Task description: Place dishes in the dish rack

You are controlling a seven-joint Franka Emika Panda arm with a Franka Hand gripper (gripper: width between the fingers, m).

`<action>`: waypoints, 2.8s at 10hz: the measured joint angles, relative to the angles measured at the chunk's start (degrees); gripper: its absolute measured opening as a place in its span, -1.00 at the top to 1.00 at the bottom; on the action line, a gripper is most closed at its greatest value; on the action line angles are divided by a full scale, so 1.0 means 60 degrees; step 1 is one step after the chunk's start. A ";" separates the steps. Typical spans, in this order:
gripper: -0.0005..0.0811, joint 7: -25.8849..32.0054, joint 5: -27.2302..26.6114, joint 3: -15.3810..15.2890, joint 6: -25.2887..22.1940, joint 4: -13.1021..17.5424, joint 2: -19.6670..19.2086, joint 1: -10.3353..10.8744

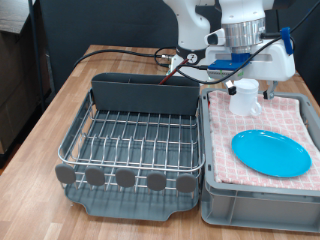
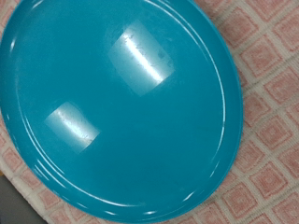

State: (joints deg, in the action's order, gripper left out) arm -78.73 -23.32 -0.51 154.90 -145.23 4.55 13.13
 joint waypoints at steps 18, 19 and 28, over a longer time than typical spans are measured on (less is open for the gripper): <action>-0.98 0.4431 -0.4511 -0.0631 0.1995 -0.0018 -0.1839 0.0133; -0.98 0.4460 -0.4558 -0.0638 0.2053 0.0048 -0.1957 0.0132; -0.98 0.5217 -0.5301 -0.0701 0.2153 0.0681 -0.2750 0.0122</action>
State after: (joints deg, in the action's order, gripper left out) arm -47.43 -55.12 -4.71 167.81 -141.14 -11.95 13.86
